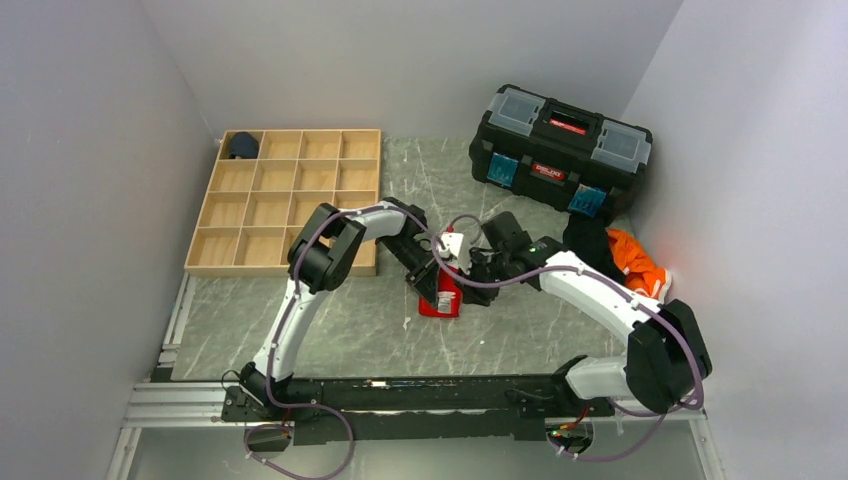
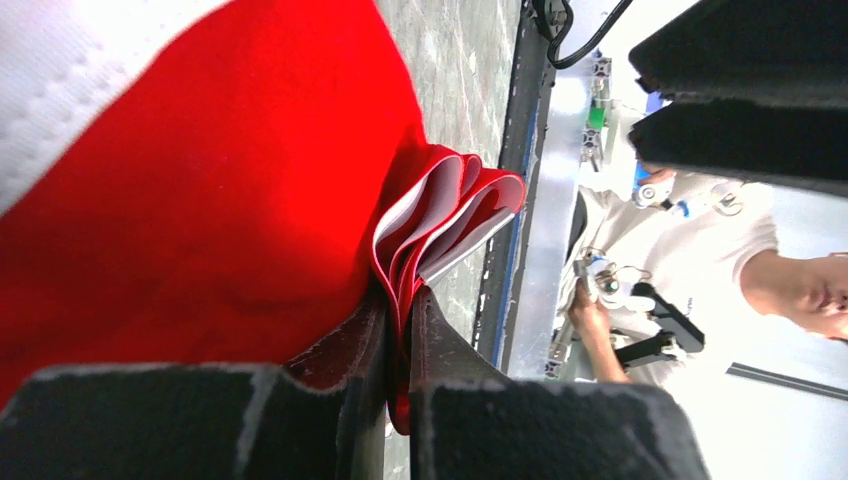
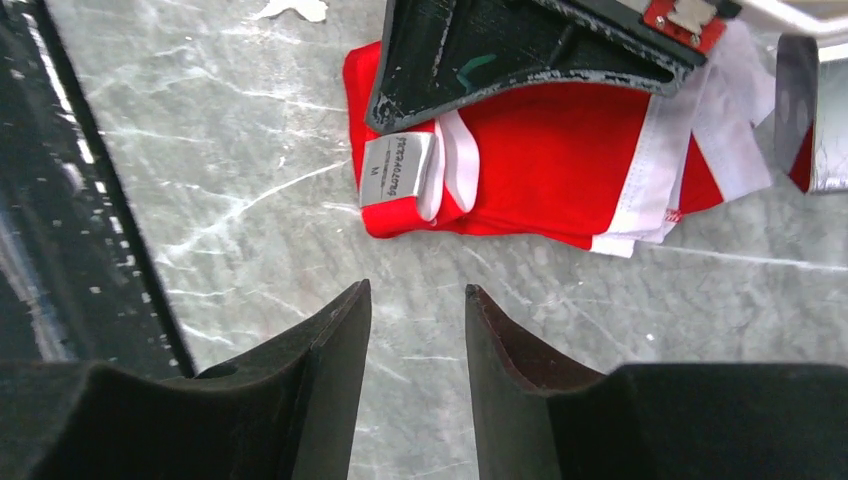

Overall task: Roll the underwear
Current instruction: Roll the underwear to the center of the board.

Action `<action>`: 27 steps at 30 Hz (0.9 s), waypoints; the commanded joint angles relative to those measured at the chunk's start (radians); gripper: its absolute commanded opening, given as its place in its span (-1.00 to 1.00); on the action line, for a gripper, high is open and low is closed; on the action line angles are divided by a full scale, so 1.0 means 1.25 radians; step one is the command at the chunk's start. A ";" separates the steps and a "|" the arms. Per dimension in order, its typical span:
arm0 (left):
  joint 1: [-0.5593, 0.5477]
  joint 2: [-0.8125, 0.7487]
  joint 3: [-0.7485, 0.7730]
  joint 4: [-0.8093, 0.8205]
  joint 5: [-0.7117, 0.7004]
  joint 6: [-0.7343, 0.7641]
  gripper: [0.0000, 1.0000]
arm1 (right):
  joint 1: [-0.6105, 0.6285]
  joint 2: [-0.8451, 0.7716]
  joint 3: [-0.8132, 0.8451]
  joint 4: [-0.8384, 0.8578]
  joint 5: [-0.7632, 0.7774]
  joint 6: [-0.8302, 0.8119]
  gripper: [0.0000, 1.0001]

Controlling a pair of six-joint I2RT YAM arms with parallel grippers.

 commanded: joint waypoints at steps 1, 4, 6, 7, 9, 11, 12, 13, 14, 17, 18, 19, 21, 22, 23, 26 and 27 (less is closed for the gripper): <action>-0.006 0.054 0.035 -0.014 -0.030 0.007 -1.00 | 0.079 -0.006 -0.013 0.080 0.143 -0.021 -0.11; -0.005 0.072 0.061 -0.036 -0.027 0.007 -1.00 | 0.132 0.014 -0.015 0.096 0.208 -0.035 -0.09; -0.004 0.081 0.070 -0.045 -0.026 0.005 -1.00 | 0.165 0.030 -0.013 0.106 0.243 -0.045 -0.06; -0.004 0.084 0.073 -0.047 -0.025 0.001 -1.00 | 0.180 0.038 -0.013 0.112 0.261 -0.049 -0.03; -0.004 0.089 0.078 -0.054 -0.023 -0.003 -1.00 | 0.211 0.052 -0.011 0.124 0.296 -0.058 0.01; -0.003 0.090 0.082 -0.058 -0.019 -0.004 -1.00 | 0.237 0.068 -0.008 0.128 0.322 -0.066 0.02; -0.003 0.090 0.082 -0.059 -0.019 -0.006 -1.00 | 0.250 0.078 -0.008 0.129 0.335 -0.070 0.03; -0.003 0.089 0.082 -0.059 -0.019 -0.006 -1.00 | 0.262 0.088 -0.008 0.132 0.350 -0.074 0.05; -0.003 0.089 0.082 -0.061 -0.018 -0.006 -1.00 | 0.272 0.093 -0.013 0.140 0.365 -0.077 0.07; -0.003 0.090 0.085 -0.067 -0.018 -0.005 -1.00 | 0.298 0.110 -0.020 0.151 0.388 -0.086 0.11; -0.004 0.092 0.087 -0.069 -0.017 -0.003 -1.00 | 0.302 0.116 -0.020 0.150 0.391 -0.087 0.12; -0.003 0.092 0.088 -0.070 -0.016 -0.002 -1.00 | 0.305 0.121 -0.021 0.150 0.393 -0.089 0.14; -0.004 0.092 0.087 -0.069 -0.018 -0.002 -1.00 | 0.315 0.129 -0.025 0.152 0.399 -0.092 0.16; -0.004 0.093 0.087 -0.069 -0.018 -0.002 -1.00 | 0.318 0.133 -0.027 0.154 0.401 -0.093 0.16; -0.003 0.093 0.088 -0.069 -0.018 -0.002 -1.00 | 0.320 0.137 -0.029 0.157 0.401 -0.095 0.16; -0.004 0.095 0.088 -0.070 -0.015 -0.001 -1.00 | 0.322 0.154 -0.031 0.161 0.401 -0.095 0.17; -0.003 0.096 0.088 -0.072 -0.014 0.000 -1.00 | 0.323 0.160 -0.031 0.164 0.402 -0.096 0.16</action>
